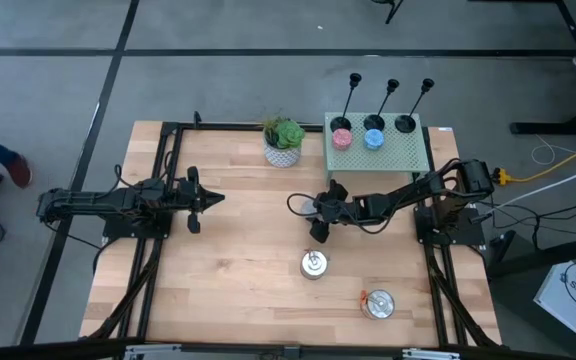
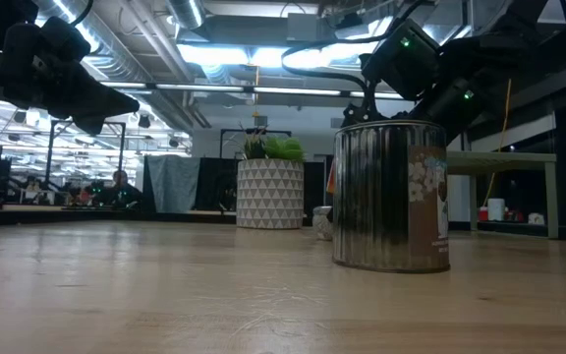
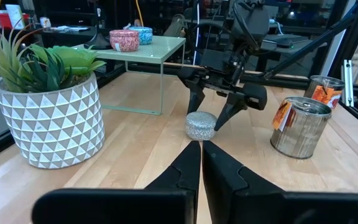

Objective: Pick & Place candle stick holders
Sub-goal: Put the blue yellow scented candle and aligned with other blue white scented candle on the shelf

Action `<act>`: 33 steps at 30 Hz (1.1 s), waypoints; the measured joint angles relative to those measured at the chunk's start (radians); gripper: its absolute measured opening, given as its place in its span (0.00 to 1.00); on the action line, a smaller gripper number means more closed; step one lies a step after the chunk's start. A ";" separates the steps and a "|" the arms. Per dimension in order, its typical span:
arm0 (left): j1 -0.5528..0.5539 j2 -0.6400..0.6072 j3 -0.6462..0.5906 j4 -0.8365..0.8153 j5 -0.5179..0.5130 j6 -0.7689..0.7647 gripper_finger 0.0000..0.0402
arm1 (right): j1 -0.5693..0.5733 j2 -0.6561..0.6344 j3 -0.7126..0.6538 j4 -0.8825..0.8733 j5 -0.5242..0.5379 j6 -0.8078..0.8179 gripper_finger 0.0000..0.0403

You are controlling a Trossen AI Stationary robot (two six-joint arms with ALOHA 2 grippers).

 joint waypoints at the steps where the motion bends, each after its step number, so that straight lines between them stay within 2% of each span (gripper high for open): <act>1: 0.000 0.000 0.000 0.000 0.000 0.000 0.03 | 0.000 0.000 0.000 -0.001 0.000 0.000 0.71; 11: 0.000 0.000 0.000 0.000 0.000 0.000 0.02 | 0.001 -0.113 -0.006 -0.031 -0.097 -0.027 0.71; 25: 0.000 0.000 0.000 0.000 0.000 0.000 0.02 | 0.006 -0.305 -0.005 -0.063 -0.119 -0.060 0.71; 33: 0.000 0.000 0.000 0.000 0.000 0.000 0.03 | 0.036 -0.480 -0.005 -0.214 -0.124 -0.102 0.71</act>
